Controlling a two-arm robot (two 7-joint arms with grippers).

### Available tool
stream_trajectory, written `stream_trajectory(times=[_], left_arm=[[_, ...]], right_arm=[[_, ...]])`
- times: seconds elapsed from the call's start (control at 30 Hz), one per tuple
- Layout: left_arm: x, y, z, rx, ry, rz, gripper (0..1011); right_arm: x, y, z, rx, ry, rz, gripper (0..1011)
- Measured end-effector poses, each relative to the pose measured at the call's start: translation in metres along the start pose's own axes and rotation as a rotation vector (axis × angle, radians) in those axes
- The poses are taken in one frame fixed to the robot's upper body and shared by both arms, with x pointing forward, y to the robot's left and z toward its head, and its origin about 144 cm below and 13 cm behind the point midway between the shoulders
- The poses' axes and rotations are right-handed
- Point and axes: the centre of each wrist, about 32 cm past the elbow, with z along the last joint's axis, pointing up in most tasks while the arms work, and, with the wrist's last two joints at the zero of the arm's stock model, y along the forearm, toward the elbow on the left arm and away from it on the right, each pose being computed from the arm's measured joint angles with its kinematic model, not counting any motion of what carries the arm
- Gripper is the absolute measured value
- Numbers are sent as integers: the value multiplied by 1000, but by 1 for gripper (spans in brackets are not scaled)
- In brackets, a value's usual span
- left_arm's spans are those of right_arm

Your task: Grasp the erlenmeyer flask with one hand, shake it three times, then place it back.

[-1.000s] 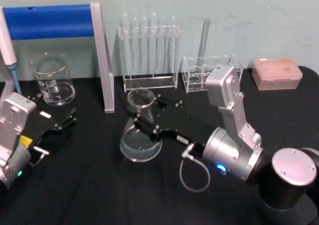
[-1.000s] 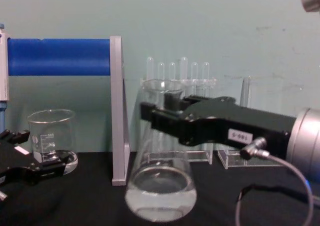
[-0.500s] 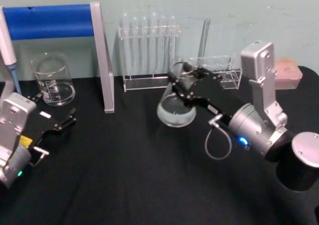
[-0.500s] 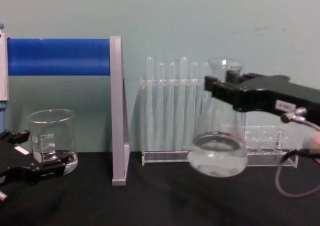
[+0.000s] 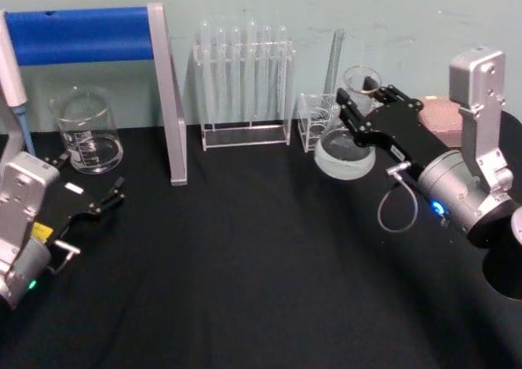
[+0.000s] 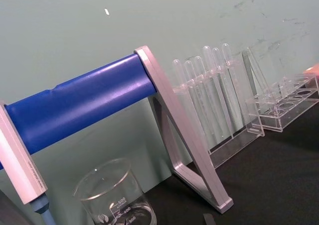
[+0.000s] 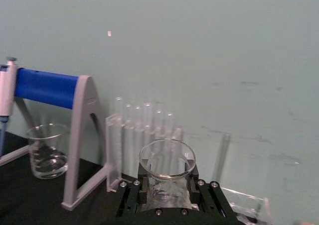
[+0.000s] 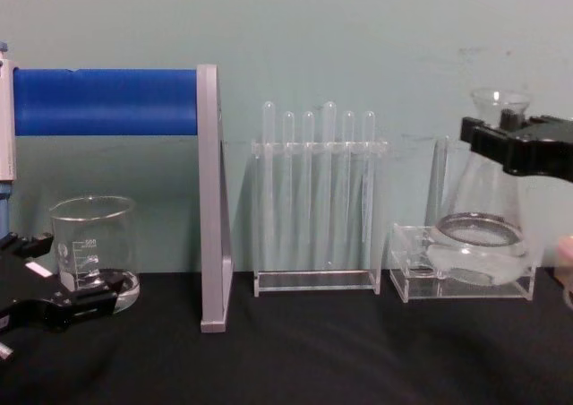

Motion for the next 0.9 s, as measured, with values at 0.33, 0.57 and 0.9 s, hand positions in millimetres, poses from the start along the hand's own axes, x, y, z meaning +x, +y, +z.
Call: stream_trajectory(times=[0.33,0.57,0.9], left_arm=[[0,0,0,0,0,0,1001],[0,0,0,0,0,0,1001],[0,0,0,0,0,0,1001]], right_arm=[[1,0,-1,3,7,-8,453],[-12,1,0,-1,20,55,453],[-39,1,0,-9,44,204,453]])
